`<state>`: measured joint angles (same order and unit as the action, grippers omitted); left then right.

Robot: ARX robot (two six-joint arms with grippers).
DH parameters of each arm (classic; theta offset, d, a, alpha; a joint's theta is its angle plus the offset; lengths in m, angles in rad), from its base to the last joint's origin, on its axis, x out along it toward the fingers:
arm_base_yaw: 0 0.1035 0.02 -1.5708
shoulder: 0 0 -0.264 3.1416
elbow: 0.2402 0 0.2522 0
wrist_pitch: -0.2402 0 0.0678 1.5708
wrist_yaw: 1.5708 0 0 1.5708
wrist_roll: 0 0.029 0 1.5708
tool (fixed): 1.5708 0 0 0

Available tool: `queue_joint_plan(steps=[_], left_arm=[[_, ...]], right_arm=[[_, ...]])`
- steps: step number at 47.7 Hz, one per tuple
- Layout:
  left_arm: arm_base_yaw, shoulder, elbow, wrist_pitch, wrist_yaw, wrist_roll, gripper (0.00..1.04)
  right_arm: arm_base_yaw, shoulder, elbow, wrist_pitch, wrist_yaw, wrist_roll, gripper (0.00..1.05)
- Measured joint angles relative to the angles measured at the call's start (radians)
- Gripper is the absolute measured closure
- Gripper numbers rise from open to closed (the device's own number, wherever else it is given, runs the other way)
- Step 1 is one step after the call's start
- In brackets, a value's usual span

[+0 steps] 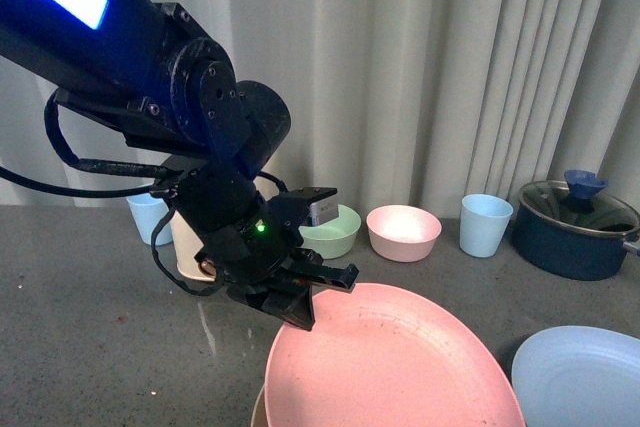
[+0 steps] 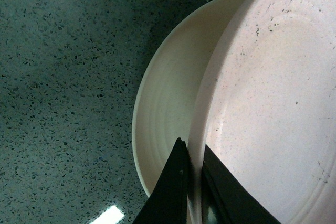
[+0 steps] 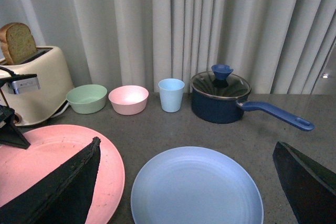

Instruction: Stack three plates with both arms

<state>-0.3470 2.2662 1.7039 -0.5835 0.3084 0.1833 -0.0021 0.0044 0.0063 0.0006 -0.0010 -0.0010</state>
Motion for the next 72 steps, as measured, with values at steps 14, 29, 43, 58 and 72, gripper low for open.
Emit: queue_joint_plan(steps=[14, 29, 43, 58, 72], left_arm=[[0.002, 0.042, 0.036, -0.002, -0.003, 0.01, 1.01], [0.007, 0.056, 0.036, -0.002, -0.025, 0.034, 1.01], [0.013, 0.06, 0.036, -0.005, -0.03, 0.041, 0.78], [0.019, 0.01, 0.027, 0.011, 0.006, 0.047, 0.32], [0.047, -0.27, -0.172, 0.256, -0.015, 0.158, 0.08]], right_arm=[[0.0, 0.0, 0.0, 0.0, 0.0, 0.0, 0.07], [0.0, 0.0, 0.0, 0.0, 0.0, 0.0, 0.07], [0.0, 0.0, 0.0, 0.0, 0.0, 0.0, 0.07], [0.0, 0.0, 0.0, 0.0, 0.0, 0.0, 0.07], [0.0, 0.0, 0.0, 0.0, 0.0, 0.0, 0.07]])
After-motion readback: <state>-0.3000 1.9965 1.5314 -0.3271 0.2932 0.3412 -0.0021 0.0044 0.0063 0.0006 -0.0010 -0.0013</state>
